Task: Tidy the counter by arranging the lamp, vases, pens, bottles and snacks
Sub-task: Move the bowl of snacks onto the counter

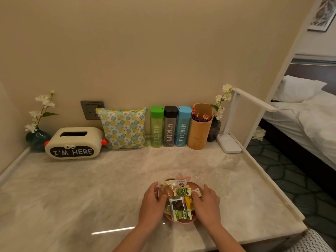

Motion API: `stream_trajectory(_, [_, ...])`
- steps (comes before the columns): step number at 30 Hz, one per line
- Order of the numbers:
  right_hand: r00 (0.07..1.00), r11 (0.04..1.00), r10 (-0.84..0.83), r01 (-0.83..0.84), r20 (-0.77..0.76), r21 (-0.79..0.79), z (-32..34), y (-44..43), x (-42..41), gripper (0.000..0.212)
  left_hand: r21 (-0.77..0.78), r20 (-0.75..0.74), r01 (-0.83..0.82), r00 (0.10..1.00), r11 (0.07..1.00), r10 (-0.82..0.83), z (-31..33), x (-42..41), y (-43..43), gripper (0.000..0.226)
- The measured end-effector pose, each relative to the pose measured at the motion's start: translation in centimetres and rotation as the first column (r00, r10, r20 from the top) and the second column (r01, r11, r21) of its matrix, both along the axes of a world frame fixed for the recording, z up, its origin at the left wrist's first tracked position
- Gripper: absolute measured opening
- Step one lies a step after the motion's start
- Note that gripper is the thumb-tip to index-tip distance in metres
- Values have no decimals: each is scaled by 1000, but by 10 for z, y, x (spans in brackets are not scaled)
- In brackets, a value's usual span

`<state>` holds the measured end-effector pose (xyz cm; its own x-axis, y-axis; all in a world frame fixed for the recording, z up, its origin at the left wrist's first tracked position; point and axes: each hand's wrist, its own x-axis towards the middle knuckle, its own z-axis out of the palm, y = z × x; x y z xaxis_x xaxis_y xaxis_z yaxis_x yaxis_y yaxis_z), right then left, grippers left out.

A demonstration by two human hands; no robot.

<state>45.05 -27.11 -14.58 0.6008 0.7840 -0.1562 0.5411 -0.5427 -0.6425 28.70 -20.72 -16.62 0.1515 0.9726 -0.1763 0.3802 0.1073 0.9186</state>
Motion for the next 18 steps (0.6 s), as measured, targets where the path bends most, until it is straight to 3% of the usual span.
stream_trajectory(7, [984, 998, 53, -45, -172, 51, 1, -8, -14, 16, 66, 14, -35, 999, 997, 35, -5, -14, -12, 35])
stream_trajectory(10, [979, 996, 77, -66, -189, 63, -14, 2, -14, 29, 97, 16, -79, 997, 992, 78, -4, -27, -13, 33])
stream_trajectory(18, [937, 968, 249, -232, -244, 98, -32, 64, -61, 25, 120, -3, -273, 961, 954, 276, 3, -88, 9, 32])
